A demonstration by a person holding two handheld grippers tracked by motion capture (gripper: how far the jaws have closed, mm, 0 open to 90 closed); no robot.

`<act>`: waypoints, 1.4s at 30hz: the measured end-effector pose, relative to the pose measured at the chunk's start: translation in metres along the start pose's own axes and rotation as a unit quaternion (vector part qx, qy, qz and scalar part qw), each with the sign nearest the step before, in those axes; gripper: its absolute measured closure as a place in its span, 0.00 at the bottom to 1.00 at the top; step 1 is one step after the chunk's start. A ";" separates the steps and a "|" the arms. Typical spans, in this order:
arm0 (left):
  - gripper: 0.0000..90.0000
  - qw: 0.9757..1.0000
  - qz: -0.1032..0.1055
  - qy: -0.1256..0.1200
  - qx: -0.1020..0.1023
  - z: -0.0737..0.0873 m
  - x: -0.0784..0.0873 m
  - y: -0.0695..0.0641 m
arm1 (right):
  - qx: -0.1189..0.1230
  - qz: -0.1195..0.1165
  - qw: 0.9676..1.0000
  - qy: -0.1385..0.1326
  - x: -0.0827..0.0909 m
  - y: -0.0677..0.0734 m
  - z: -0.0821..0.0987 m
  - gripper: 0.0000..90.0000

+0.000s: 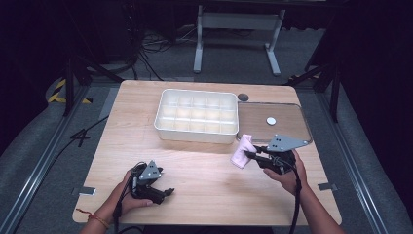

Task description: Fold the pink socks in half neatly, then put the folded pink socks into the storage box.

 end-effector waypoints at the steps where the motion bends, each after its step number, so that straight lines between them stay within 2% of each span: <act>1: 0.16 1.000 0.001 0.001 0.000 0.000 0.000 0.000 | 0.005 0.006 1.000 0.000 0.001 -0.002 -0.002 0.83; 10: 0.16 1.000 0.002 0.000 0.000 0.000 0.000 0.000 | 0.009 0.018 1.000 -0.007 0.008 -0.011 -0.012 0.83; 12: 0.16 1.000 0.001 0.000 -0.001 0.000 0.000 0.000 | 0.011 0.026 1.000 -0.007 0.011 -0.014 -0.014 0.83; 22: 0.16 1.000 0.001 -0.001 0.000 -0.001 0.000 0.000 | 0.015 0.039 0.999 -0.021 0.022 -0.022 -0.033 0.83; 28: 0.16 1.000 0.001 -0.001 0.001 0.000 0.000 0.000 | 0.011 0.043 0.999 -0.029 0.020 -0.027 -0.042 0.83; 42: 0.16 1.000 0.002 -0.001 -0.001 -0.001 -0.001 0.000 | 0.014 0.060 0.998 -0.023 0.018 -0.043 -0.057 0.83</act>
Point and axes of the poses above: each handheld gripper's, and its own axes: x roughly backward along the jaws, z roughly out of its underside, y roughly to its left, the point moved 10 cm from there along -x, roughly forward along the jaws, and after that the axes turned 15 degrees about y, right-handed, at the moved point
